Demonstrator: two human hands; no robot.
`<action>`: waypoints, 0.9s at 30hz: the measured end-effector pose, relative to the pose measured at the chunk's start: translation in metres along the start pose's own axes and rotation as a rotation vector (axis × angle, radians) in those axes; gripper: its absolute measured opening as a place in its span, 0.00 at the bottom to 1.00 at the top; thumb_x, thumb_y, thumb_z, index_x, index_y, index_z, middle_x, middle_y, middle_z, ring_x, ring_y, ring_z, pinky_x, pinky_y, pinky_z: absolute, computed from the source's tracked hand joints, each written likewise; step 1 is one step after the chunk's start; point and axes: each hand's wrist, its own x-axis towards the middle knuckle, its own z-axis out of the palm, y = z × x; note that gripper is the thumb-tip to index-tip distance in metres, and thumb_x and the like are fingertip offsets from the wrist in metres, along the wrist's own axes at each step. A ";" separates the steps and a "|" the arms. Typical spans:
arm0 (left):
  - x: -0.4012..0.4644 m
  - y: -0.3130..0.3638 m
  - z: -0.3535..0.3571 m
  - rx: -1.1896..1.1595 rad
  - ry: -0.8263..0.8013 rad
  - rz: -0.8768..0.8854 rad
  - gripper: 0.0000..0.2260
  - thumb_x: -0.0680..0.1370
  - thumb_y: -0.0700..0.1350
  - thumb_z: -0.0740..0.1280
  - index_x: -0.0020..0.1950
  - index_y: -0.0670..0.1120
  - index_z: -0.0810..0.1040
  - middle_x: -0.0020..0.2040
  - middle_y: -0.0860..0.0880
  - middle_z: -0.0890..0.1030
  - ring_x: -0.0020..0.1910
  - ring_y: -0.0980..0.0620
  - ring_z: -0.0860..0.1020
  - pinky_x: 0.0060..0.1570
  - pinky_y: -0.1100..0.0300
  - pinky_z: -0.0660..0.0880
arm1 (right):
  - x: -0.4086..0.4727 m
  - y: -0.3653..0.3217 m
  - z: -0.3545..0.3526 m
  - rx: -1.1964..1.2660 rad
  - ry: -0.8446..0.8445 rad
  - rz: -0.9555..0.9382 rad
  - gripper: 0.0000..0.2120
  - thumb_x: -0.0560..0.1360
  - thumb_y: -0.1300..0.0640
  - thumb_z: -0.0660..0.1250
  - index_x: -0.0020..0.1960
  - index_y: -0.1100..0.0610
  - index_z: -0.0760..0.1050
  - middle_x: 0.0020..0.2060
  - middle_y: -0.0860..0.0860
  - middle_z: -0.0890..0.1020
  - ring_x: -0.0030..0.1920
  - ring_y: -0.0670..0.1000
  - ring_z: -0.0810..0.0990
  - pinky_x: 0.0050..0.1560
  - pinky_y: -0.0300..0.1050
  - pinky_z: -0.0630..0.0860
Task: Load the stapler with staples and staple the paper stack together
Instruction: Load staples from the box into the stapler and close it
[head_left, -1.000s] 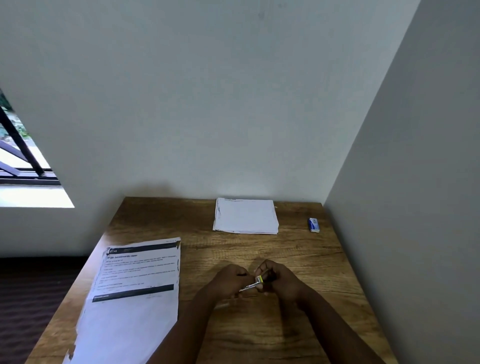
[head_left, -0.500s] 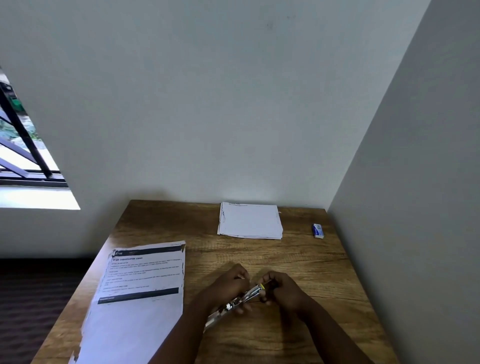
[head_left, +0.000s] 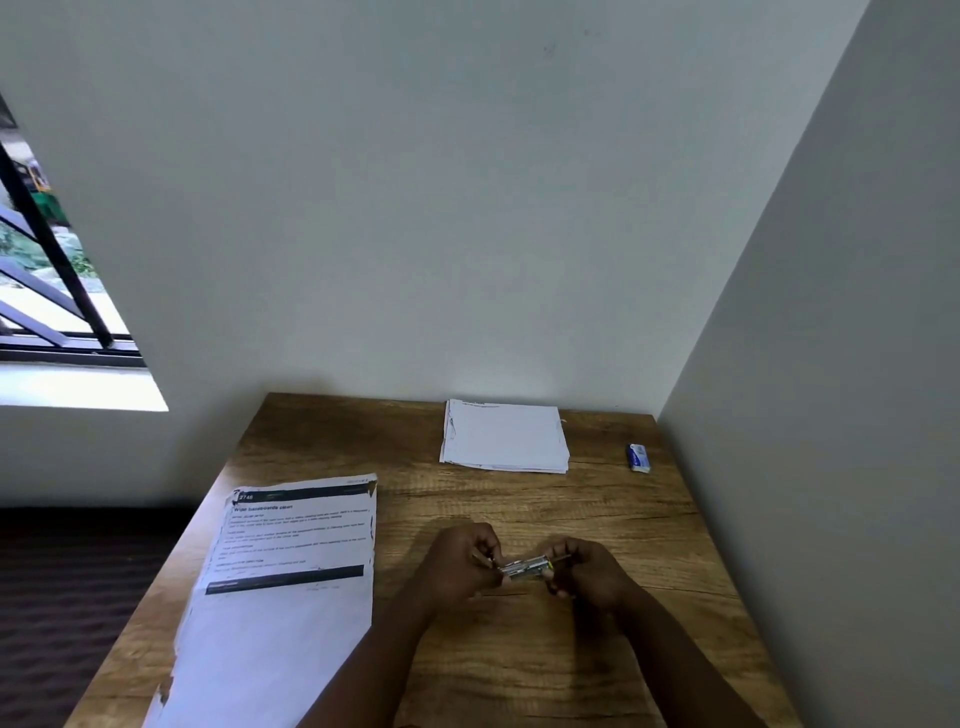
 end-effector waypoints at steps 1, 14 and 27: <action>0.001 0.000 0.002 0.022 0.014 0.014 0.14 0.64 0.35 0.77 0.34 0.51 0.76 0.37 0.50 0.80 0.36 0.56 0.78 0.36 0.63 0.74 | 0.002 0.000 0.000 -0.030 0.051 -0.002 0.06 0.70 0.72 0.68 0.46 0.65 0.79 0.41 0.57 0.81 0.37 0.51 0.79 0.38 0.43 0.77; 0.002 -0.001 0.009 0.126 0.063 0.035 0.13 0.65 0.34 0.76 0.37 0.49 0.78 0.41 0.47 0.83 0.40 0.54 0.80 0.40 0.59 0.77 | 0.006 -0.038 0.020 0.137 0.161 -0.070 0.16 0.71 0.77 0.61 0.41 0.60 0.81 0.40 0.53 0.83 0.41 0.47 0.81 0.38 0.35 0.78; 0.002 -0.001 0.006 0.098 0.097 0.017 0.12 0.65 0.34 0.74 0.37 0.51 0.78 0.39 0.51 0.81 0.39 0.54 0.81 0.37 0.58 0.77 | 0.001 -0.034 0.018 0.074 0.150 -0.093 0.07 0.70 0.71 0.71 0.47 0.67 0.77 0.35 0.60 0.81 0.30 0.50 0.79 0.28 0.39 0.74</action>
